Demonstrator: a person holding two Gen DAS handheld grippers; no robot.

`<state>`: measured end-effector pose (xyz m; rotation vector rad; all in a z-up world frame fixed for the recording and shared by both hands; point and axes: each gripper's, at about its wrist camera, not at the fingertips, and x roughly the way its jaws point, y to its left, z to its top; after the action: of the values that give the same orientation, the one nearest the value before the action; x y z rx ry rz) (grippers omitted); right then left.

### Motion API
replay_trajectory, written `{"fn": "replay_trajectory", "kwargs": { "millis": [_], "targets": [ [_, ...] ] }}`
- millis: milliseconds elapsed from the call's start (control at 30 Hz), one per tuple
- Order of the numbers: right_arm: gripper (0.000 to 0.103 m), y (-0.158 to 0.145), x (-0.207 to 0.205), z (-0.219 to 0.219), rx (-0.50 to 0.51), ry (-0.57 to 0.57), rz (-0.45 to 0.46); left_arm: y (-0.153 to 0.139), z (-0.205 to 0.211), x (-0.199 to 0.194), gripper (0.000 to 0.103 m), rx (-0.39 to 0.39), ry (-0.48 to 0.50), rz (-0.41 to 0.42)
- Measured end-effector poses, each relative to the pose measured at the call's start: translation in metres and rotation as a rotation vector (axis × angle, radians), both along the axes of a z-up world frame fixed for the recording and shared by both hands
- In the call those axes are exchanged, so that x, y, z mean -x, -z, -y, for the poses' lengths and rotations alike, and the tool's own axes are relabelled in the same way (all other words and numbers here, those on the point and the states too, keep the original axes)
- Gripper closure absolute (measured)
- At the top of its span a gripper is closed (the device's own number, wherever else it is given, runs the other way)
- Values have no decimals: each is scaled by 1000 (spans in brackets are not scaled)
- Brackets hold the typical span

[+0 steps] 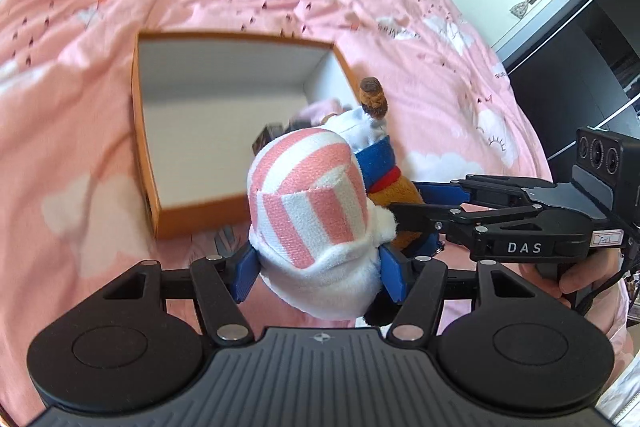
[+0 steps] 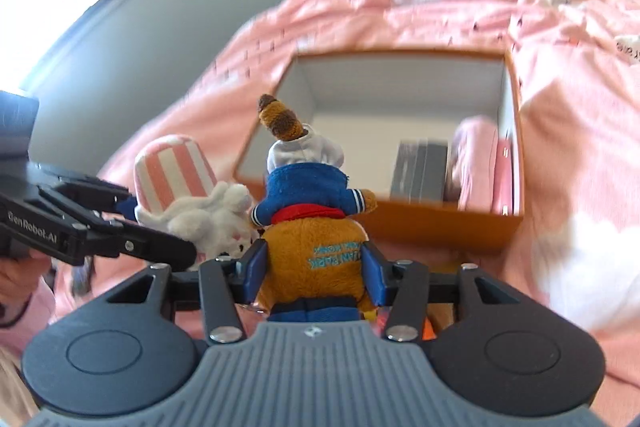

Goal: Organize objects
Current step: 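Carry the striped plush and the doll with both grippers into the orange box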

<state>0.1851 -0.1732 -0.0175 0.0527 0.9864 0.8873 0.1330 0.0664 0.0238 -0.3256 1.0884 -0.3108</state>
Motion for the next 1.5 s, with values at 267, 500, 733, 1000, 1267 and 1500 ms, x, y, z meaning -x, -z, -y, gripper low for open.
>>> {"fn": "replay_trajectory", "kwargs": {
  "millis": [267,500,733,1000,1267,1500],
  "targets": [
    [51,-1,-43,-11,-127,121,-67,-10,-3,-51,32,-102,49,-6],
    [51,26,-77,-35,-99,164,-100,21,-17,-101,32,-131,71,-110],
    [51,66,-107,-54,-73,186,-224,62,-27,-131,32,-174,77,-253],
    [54,85,-123,-74,1,200,-255,90,-25,-149,31,-225,88,-339],
    [55,106,-127,-79,32,225,-300,108,-22,-158,29,-286,142,-407],
    [52,113,-130,-79,38,223,-312,108,-17,-159,26,-315,176,-389]
  ]
}}
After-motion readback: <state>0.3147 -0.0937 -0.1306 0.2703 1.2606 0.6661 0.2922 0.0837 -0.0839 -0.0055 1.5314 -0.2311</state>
